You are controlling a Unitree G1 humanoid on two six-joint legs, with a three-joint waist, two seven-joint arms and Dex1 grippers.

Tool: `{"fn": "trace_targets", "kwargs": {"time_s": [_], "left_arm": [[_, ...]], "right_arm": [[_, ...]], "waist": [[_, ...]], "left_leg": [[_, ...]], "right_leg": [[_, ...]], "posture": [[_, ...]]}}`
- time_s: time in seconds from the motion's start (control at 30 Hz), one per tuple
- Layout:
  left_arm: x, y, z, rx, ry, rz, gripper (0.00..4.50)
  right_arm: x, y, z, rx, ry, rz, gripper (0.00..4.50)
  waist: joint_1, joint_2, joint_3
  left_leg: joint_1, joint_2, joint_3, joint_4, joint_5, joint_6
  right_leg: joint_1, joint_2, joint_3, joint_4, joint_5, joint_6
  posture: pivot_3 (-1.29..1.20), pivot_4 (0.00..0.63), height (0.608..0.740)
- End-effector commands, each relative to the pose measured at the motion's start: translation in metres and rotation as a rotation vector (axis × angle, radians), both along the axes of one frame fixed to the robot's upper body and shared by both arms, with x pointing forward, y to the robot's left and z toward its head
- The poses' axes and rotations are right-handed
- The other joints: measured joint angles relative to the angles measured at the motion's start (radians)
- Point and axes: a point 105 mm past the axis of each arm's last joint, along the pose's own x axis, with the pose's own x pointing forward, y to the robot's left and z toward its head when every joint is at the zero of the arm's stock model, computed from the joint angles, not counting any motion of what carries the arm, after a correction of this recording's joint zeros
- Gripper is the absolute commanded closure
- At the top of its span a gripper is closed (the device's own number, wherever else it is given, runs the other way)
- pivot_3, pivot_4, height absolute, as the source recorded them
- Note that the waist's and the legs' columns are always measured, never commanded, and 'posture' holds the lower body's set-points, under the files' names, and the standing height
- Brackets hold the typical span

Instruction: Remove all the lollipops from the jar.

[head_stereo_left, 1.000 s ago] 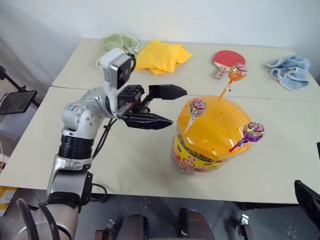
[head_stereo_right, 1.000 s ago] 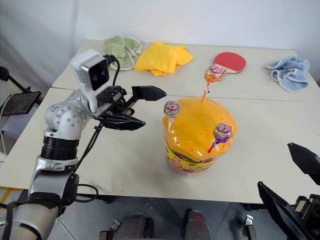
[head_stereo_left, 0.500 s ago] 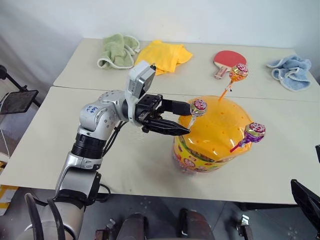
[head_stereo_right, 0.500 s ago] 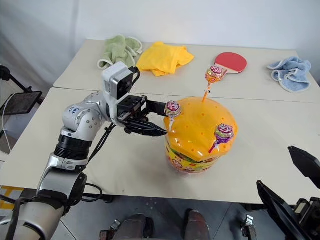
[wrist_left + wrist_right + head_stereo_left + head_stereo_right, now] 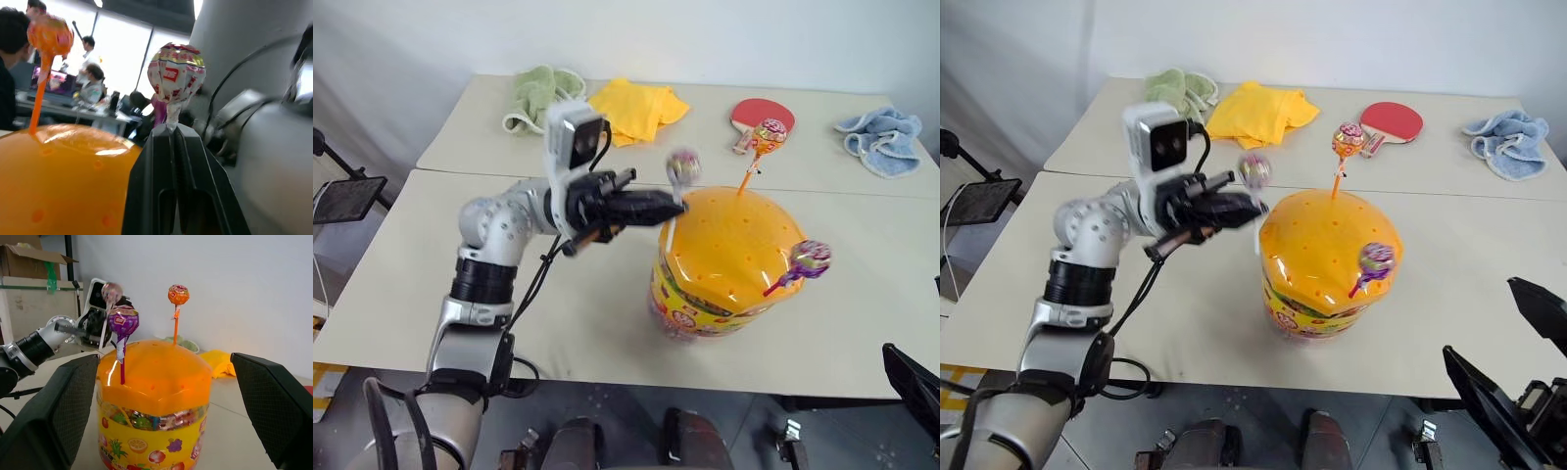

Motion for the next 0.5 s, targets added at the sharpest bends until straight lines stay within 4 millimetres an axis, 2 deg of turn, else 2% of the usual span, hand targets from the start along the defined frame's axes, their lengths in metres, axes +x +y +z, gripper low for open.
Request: {"fn": "trace_targets", "kwargs": {"time_s": [0.03, 0.07, 0.13, 0.2, 0.3, 0.37, 0.4, 0.47, 0.5], "left_arm": [[0.017, 0.029, 0.025, -0.066, 0.096, 0.106, 4.48], [0.033, 0.042, 0.028, -0.084, 0.116, 0.231, 4.48], [0.051, 0.062, 0.028, -0.089, 0.130, 0.402, 4.48], [0.064, 0.076, 0.011, 0.029, 0.063, 0.576, 4.48], [0.079, 0.102, -0.030, 0.280, -0.013, 0.799, 4.48], [0.092, 0.141, -0.086, 0.634, 0.009, 1.033, 4.48], [0.093, 0.160, -0.102, 0.717, 0.045, 1.115, 4.48], [0.086, 0.189, -0.123, 0.816, 0.142, 1.208, 4.48], [0.082, 0.196, -0.127, 0.840, 0.165, 1.226, 4.48]], "right_arm": [[0.002, 0.007, 0.013, -0.012, -0.050, 0.065, 0.00], [0.005, 0.010, 0.017, -0.014, -0.063, 0.099, 0.00], [0.010, 0.015, 0.019, -0.024, -0.064, 0.150, 0.00], [0.012, 0.017, 0.018, -0.047, -0.058, 0.185, 0.00], [0.017, 0.012, 0.013, -0.135, -0.039, 0.216, 0.00], [0.021, 0.003, 0.010, -0.197, -0.027, 0.223, 0.00], [0.022, 0.000, 0.010, -0.211, -0.027, 0.226, 0.00], [0.024, -0.001, 0.010, -0.218, -0.027, 0.243, 0.00], [0.025, -0.001, 0.010, -0.219, -0.027, 0.251, 0.00]], "waist": [[-0.004, 0.000, 0.000], [-0.005, 0.000, 0.000], [-0.004, 0.000, 0.000], [-0.003, 0.000, 0.000], [-0.002, 0.000, 0.000], [-0.002, -0.001, 0.000], [-0.002, 0.000, 0.000], [-0.002, -0.002, 0.001], [-0.002, -0.003, 0.001]], "left_leg": [[0.000, 0.000, 0.000, 0.000, 0.000, 0.000], [0.001, 0.000, 0.000, 0.000, 0.000, 0.000], [0.003, 0.000, 0.000, -0.001, 0.000, 0.000], [0.003, 0.000, 0.000, -0.001, 0.000, 0.000], [0.003, -0.001, 0.002, -0.001, -0.001, -0.001], [0.002, -0.001, 0.007, -0.001, -0.002, 0.000], [0.002, -0.001, 0.009, 0.000, -0.003, 0.001], [0.002, 0.000, 0.011, -0.001, -0.003, 0.001], [0.002, 0.000, 0.010, -0.001, -0.004, 0.001]], "right_leg": [[0.000, 0.000, 0.000, 0.000, 0.000, 0.000], [0.000, 0.000, 0.000, 0.001, 0.000, 0.000], [0.000, 0.000, 0.001, 0.002, 0.000, 0.000], [0.000, 0.000, 0.001, 0.004, 0.000, 0.000], [-0.001, 0.000, 0.000, 0.004, 0.000, 0.000], [-0.001, 0.000, 0.000, 0.004, 0.000, 0.000], [0.000, 0.000, 0.000, 0.003, 0.000, 0.000], [-0.001, 0.000, 0.001, 0.001, 0.000, 0.000], [-0.001, 0.000, 0.001, 0.002, 0.000, 0.000]], "posture": [[0.00, 0.150, 0.740], [0.00, 0.150, 0.740], [0.00, 0.150, 0.740], [0.00, 0.150, 0.740], [0.00, 0.150, 0.740], [0.00, 0.150, 0.740], [0.00, 0.150, 0.740], [0.00, 0.150, 0.740], [0.00, 0.150, 0.740]]}}
